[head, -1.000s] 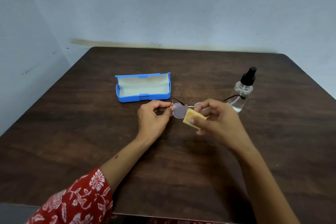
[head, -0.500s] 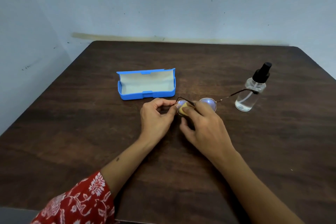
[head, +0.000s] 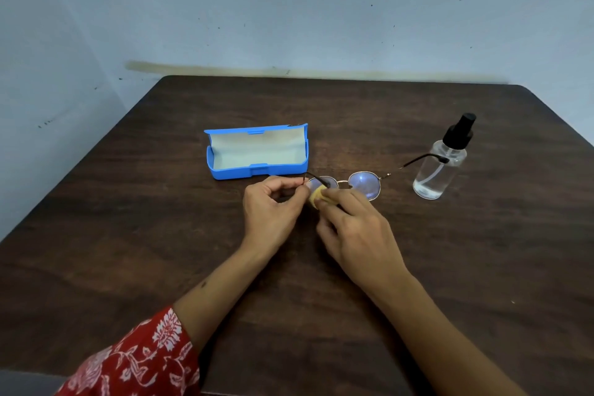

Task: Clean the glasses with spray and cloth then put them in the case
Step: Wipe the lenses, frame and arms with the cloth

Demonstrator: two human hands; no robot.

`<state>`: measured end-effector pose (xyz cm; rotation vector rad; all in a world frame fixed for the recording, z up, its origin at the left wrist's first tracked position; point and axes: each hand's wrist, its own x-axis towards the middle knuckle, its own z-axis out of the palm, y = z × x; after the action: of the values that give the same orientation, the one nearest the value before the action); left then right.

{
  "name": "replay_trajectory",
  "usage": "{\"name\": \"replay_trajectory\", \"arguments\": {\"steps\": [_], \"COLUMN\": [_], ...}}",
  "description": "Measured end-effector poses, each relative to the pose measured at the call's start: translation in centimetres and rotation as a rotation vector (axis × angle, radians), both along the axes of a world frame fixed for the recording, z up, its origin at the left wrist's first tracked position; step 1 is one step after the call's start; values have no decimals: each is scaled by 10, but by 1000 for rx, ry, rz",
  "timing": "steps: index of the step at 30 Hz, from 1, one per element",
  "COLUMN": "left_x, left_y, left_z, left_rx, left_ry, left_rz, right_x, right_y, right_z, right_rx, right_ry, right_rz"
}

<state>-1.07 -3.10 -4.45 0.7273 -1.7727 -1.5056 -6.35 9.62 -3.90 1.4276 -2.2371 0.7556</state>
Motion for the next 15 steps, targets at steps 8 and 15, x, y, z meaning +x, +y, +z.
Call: {"name": "replay_trajectory", "arguments": {"steps": [8, 15], "left_x": [2, 3], "left_y": [0, 3], "left_z": [-1, 5], "left_rx": [1, -11], "left_ry": [-13, -24], "left_rz": [-2, 8], "right_x": [2, 0], "right_y": [-1, -2], "right_z": [-2, -4], "right_rx": [9, 1], "right_ry": [0, -24], "right_rz": [-55, -89]}}
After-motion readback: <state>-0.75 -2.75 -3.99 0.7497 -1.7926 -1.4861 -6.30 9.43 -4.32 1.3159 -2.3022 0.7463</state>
